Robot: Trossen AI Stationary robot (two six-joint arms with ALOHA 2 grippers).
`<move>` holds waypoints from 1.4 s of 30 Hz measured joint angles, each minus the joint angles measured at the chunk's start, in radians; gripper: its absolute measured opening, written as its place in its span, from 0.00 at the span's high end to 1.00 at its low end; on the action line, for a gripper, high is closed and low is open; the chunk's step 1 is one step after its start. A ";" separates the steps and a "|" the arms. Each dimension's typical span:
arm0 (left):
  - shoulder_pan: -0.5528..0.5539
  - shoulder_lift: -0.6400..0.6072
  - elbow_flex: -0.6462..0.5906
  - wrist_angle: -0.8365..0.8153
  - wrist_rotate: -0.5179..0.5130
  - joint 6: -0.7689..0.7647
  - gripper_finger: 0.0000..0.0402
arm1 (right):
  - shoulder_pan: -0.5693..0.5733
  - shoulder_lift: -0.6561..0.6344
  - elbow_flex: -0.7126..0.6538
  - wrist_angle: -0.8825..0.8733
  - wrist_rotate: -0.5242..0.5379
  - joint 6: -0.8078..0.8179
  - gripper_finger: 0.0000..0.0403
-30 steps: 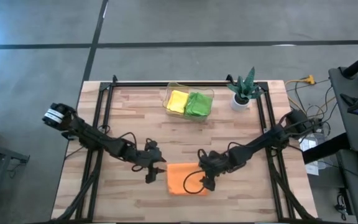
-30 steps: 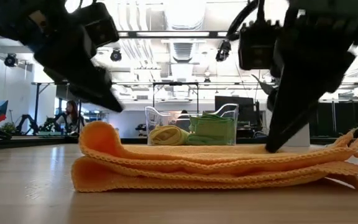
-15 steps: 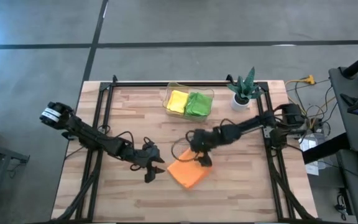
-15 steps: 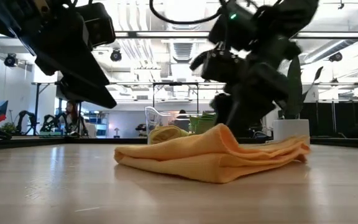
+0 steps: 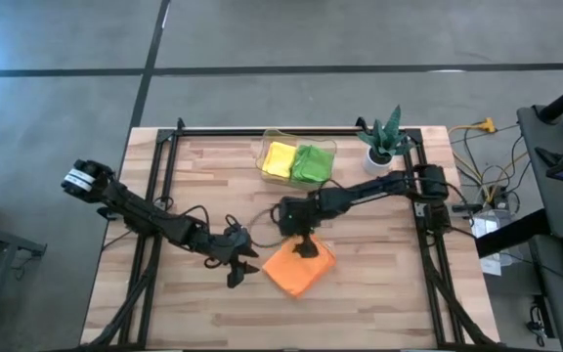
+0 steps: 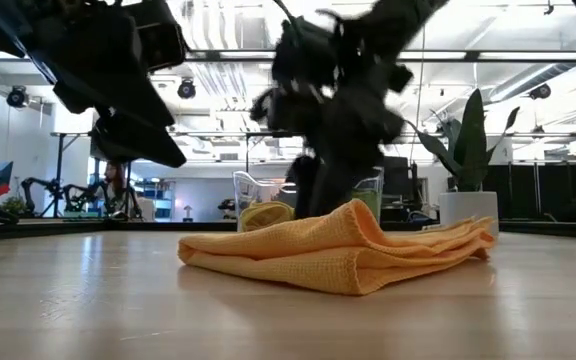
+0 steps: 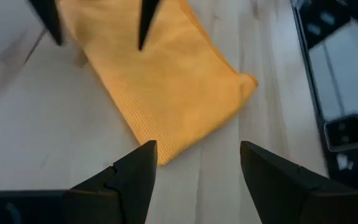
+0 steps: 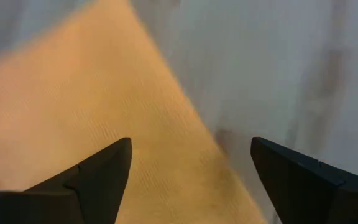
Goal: Fold microfiber towels
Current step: Fold the orange microfiber towel
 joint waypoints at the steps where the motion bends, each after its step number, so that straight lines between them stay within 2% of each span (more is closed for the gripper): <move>1: 0.000 0.000 0.000 -0.002 0.003 0.030 0.47 | -0.001 -0.008 0.026 -0.030 -0.001 0.040 0.20; 7: 0.030 0.018 0.003 -0.006 0.050 0.335 0.47 | 0.034 -0.117 0.041 -0.084 0.002 0.333 0.20; 10: 0.074 0.053 0.020 -0.005 0.139 0.478 0.47 | 0.075 -0.179 0.006 -0.085 0.011 0.520 0.20; 14: 0.132 0.146 0.058 -0.006 0.270 0.618 0.47 | 0.162 -0.252 -0.037 -0.083 0.132 0.746 0.20; 17: 0.157 0.226 0.094 -0.006 0.342 0.648 0.47 | 0.248 -0.309 -0.063 -0.083 0.241 0.893 0.20; 21: 0.160 0.328 0.120 -0.005 0.406 0.636 0.47 | 0.364 -0.376 -0.088 -0.092 0.419 1.055 0.20; 26: 0.137 0.409 0.150 0.062 0.518 0.499 0.47 | 0.491 -0.443 -0.123 -0.146 0.596 1.243 0.20; 30: 0.094 0.452 0.185 0.179 0.510 0.379 0.47 | 0.582 -0.484 -0.185 -0.170 0.616 1.424 0.20; 33: 0.072 0.498 0.256 0.196 0.452 0.284 0.47 | 0.666 -0.510 -0.272 -0.150 0.647 1.649 0.20; 38: 0.061 0.593 0.404 0.197 0.437 0.151 0.47 | 0.782 -0.548 -0.460 0.053 0.745 1.971 0.20; 42: 0.067 0.599 0.479 0.202 0.435 0.122 0.47 | 0.786 -0.557 -0.588 0.232 0.764 2.072 0.20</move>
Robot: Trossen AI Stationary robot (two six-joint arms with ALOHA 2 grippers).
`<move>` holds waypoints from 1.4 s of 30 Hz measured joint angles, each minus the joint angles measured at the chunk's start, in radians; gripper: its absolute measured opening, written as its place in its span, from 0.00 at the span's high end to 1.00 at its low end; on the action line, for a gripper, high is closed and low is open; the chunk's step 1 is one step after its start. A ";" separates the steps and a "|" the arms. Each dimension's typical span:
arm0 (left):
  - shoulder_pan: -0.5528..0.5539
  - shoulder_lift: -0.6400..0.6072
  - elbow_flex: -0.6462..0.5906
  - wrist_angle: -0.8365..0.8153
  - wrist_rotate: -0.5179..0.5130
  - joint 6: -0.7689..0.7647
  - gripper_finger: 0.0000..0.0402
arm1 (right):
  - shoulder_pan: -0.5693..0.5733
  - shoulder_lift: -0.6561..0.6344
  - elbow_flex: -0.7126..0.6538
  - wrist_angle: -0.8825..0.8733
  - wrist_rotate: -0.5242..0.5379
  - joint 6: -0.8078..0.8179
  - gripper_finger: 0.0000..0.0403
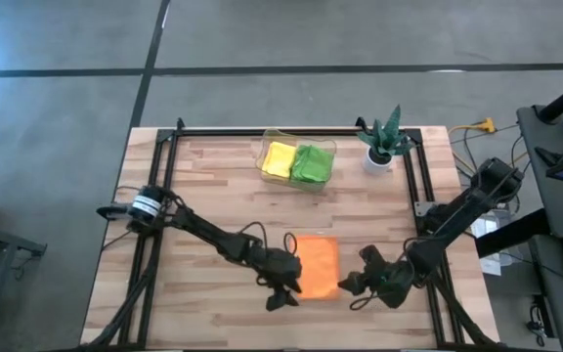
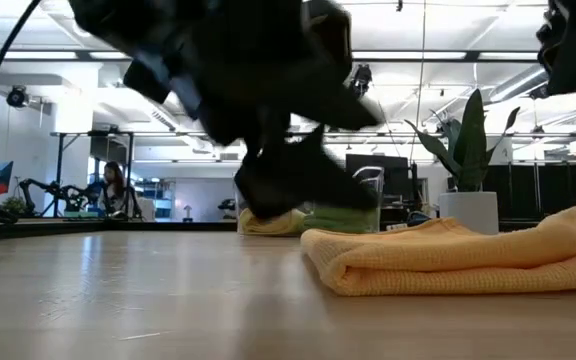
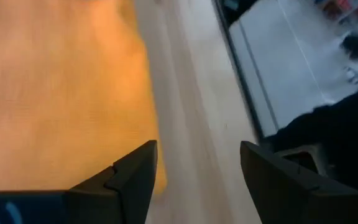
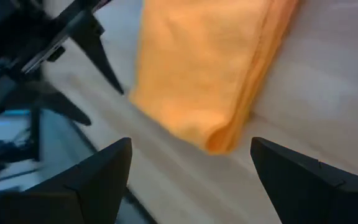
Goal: Fold microfiber towels
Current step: Fold the orange microfiber towel
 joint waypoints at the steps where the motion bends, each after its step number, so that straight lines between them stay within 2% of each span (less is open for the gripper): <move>1: 0.004 -0.013 0.005 -0.002 -0.002 -0.007 0.47 | -0.005 -0.003 -0.020 0.046 0.001 -0.003 0.20; 3: 0.019 -0.044 0.004 -0.013 -0.003 -0.041 0.47 | -0.014 -0.004 -0.046 0.133 0.001 -0.037 0.20; 6: 0.047 -0.112 -0.015 -0.082 -0.014 -0.131 0.47 | -0.025 -0.008 -0.058 0.171 0.000 -0.111 0.20; 9: 0.078 -0.170 -0.060 -0.168 -0.088 -0.276 0.47 | -0.028 -0.018 -0.057 0.174 0.007 -0.156 0.20; 11: 0.102 -0.191 -0.116 -0.166 -0.113 -0.378 0.47 | -0.029 -0.019 -0.057 0.177 0.010 -0.171 0.20; 14: 0.141 -0.204 -0.222 -0.059 -0.115 -0.562 0.47 | -0.029 -0.028 -0.058 0.179 0.024 -0.203 0.20; 18: 0.180 -0.177 -0.373 0.226 -0.124 -0.782 0.47 | -0.029 -0.040 -0.058 0.179 0.026 -0.245 0.20; 22: 0.218 -0.156 -0.463 0.433 -0.146 -0.916 0.47 | -0.029 -0.057 -0.058 0.179 0.026 -0.267 0.20; 27: 0.247 -0.150 -0.469 0.420 -0.148 -0.933 0.47 | -0.029 -0.081 -0.057 0.180 0.025 -0.313 0.20; 38: 0.268 -0.109 -0.290 0.029 -0.218 -0.870 0.47 | -0.029 -0.142 -0.058 0.173 0.025 -0.348 0.20; 42: 0.274 -0.079 -0.205 -0.076 -0.241 -0.760 0.47 | -0.029 -0.157 -0.059 0.173 0.025 -0.349 0.20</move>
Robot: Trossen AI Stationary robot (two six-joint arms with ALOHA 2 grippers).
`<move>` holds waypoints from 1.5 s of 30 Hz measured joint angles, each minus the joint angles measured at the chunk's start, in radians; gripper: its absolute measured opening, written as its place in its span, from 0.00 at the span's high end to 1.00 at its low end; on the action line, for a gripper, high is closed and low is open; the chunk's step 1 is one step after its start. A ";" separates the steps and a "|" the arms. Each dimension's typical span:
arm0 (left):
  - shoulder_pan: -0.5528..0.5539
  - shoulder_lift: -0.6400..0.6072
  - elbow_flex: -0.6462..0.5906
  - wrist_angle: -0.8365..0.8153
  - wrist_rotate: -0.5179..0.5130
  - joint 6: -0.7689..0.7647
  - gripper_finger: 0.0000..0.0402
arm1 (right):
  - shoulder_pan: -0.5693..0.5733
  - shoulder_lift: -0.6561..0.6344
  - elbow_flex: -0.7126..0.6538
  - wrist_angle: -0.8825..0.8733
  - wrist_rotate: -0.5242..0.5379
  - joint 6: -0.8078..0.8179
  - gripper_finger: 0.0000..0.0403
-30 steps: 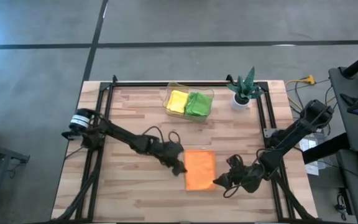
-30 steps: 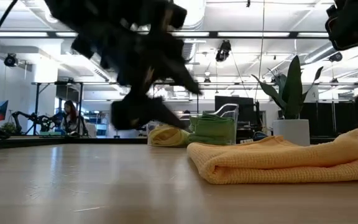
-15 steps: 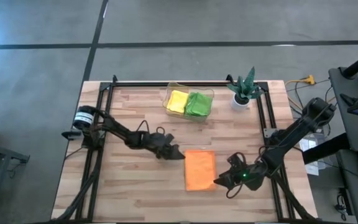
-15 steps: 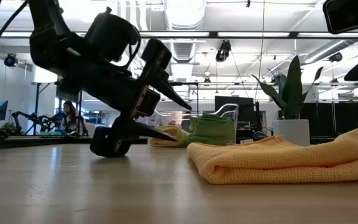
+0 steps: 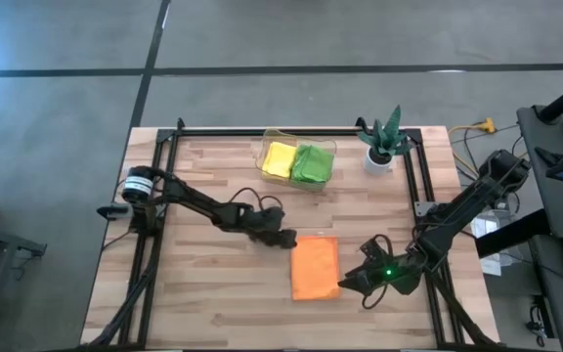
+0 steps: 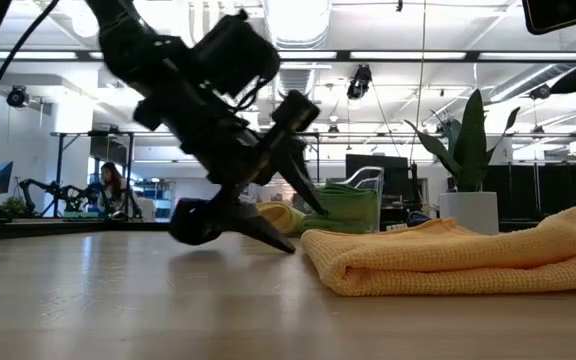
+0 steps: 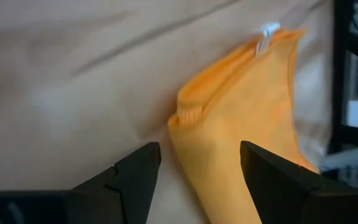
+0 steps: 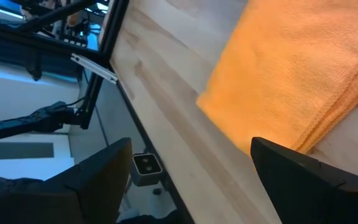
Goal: Fold microfiber towels
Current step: Fold the orange microfiber towel
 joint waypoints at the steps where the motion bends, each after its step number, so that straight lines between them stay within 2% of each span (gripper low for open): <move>1: 0.001 0.005 0.021 -0.026 -0.010 0.011 0.47 | 0.000 -0.001 0.000 0.000 0.000 0.001 0.20; 4: 0.005 0.021 0.071 -0.073 -0.047 0.052 0.47 | 0.001 -0.002 0.000 0.000 0.000 0.003 0.20; 10: 0.013 0.074 0.124 -0.072 -0.052 0.061 0.47 | 0.002 -0.004 0.000 0.010 -0.001 0.008 0.20; 15: 0.015 0.108 0.143 -0.066 -0.005 0.064 0.49 | 0.005 -0.005 0.000 0.011 -0.002 0.007 0.20; 24: 0.016 0.096 0.142 -0.052 0.078 0.122 0.65 | 0.018 -0.005 0.000 0.009 -0.009 -0.004 0.20; 34: 0.015 0.096 0.143 -0.059 0.134 0.146 0.68 | 0.018 -0.005 0.000 0.005 -0.008 -0.033 0.20; 37: 0.014 0.096 0.143 -0.064 0.149 0.164 0.74 | 0.018 -0.005 -0.006 0.010 -0.009 -0.040 0.20; 41: 0.013 0.096 0.143 -0.067 0.173 0.201 0.89 | 0.017 0.008 -0.036 0.025 -0.010 0.033 0.20; 43: 0.013 0.096 0.143 -0.066 0.174 0.210 0.97 | 0.017 0.024 -0.068 0.069 -0.009 0.091 0.20; 45: 0.012 0.096 0.142 -0.064 0.175 0.216 0.98 | 0.012 0.048 -0.108 0.168 -0.007 0.123 0.20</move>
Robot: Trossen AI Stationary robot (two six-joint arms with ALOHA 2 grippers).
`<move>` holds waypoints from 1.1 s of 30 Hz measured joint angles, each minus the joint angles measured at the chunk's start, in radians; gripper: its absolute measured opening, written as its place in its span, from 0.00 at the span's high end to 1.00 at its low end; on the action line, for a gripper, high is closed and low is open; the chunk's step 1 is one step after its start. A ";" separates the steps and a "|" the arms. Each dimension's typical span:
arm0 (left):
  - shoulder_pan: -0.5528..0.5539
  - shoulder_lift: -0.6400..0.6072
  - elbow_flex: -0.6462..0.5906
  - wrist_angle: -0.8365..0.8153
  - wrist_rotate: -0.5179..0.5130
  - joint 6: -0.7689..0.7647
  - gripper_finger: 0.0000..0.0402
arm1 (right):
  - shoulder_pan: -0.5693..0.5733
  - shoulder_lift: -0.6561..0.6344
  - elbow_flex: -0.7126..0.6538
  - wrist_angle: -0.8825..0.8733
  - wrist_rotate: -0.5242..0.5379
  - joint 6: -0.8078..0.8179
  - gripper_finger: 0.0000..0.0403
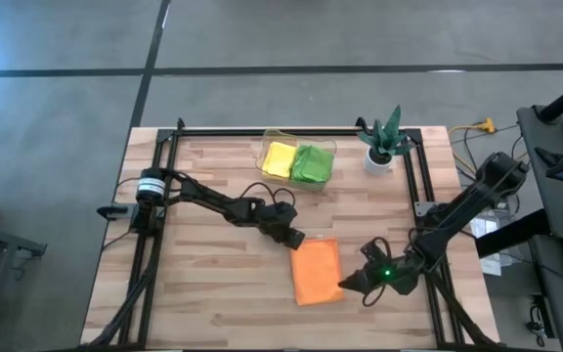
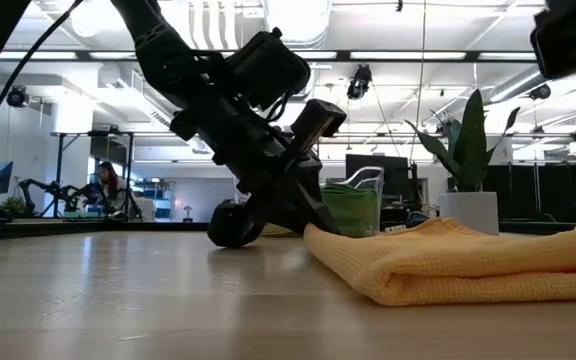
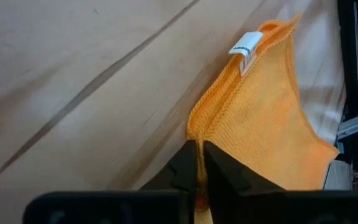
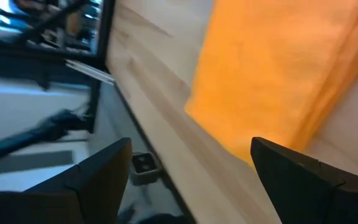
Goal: Fold microfiber towels
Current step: Fold the orange microfiber towel
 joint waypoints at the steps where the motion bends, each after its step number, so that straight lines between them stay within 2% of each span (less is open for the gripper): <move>1: 0.000 0.000 0.000 0.000 0.000 0.001 0.98 | -0.007 0.015 -0.019 0.063 0.001 0.007 0.20; 4: 0.000 0.000 0.000 0.005 0.000 0.007 0.98 | -0.042 0.073 -0.065 0.251 0.003 0.010 0.20; 7: -0.001 0.000 0.000 0.004 0.003 0.023 0.97 | -0.091 0.131 -0.074 0.303 -0.009 0.014 0.20; 12: -0.001 -0.007 0.000 0.005 0.002 0.031 0.97 | -0.178 0.198 -0.071 0.285 -0.084 0.050 0.20; 18: -0.002 -0.034 -0.003 0.004 -0.012 0.052 0.97 | -0.215 0.219 -0.071 0.197 -0.193 0.067 0.20; 25: -0.002 -0.080 -0.003 0.016 -0.035 0.117 0.97 | -0.221 0.223 -0.069 0.181 -0.204 0.058 0.20; 33: -0.008 -0.102 -0.001 0.141 -0.043 0.209 0.97 | -0.222 0.222 -0.069 0.178 -0.205 0.044 0.20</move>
